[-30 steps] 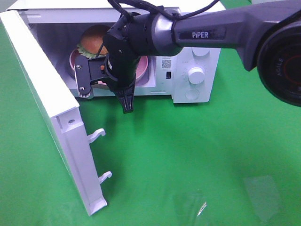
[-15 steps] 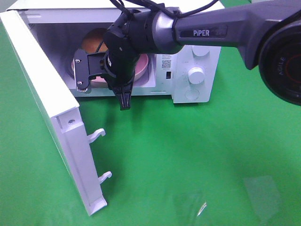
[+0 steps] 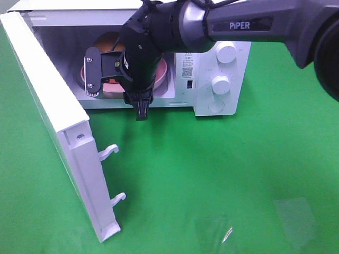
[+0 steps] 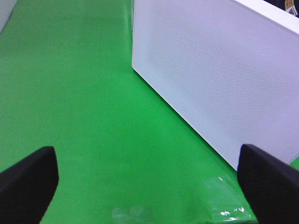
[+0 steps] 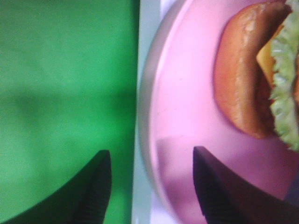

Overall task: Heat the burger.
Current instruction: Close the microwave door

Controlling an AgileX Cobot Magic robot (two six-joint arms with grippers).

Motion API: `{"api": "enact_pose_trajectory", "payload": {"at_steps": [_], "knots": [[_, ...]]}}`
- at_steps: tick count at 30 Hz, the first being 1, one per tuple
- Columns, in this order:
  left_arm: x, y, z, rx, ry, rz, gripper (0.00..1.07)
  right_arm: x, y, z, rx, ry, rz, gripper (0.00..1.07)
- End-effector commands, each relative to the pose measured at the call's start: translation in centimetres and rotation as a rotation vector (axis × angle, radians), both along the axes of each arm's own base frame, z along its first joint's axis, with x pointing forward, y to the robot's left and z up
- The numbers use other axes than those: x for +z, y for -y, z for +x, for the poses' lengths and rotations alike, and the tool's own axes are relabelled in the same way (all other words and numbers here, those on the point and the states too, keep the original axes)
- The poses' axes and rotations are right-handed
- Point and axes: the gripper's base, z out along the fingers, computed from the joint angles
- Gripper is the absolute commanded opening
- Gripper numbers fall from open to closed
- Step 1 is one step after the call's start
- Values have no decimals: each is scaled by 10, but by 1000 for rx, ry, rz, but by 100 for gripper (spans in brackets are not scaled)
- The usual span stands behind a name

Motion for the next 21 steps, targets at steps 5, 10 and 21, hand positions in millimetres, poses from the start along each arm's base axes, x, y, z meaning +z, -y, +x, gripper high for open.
{"api": "enact_pose_trajectory", "payload": {"at_steps": [5,10,21], "knots": [[1,0,0,-2,18,-3,98,8,15,-18,10,-12,3,61],[1,0,0,-2,18,-3,98,17,24,-27,19,-4,14,74],[1,0,0,-2,18,-3,98,43,48,-47,-13,-4,43,76]]}}
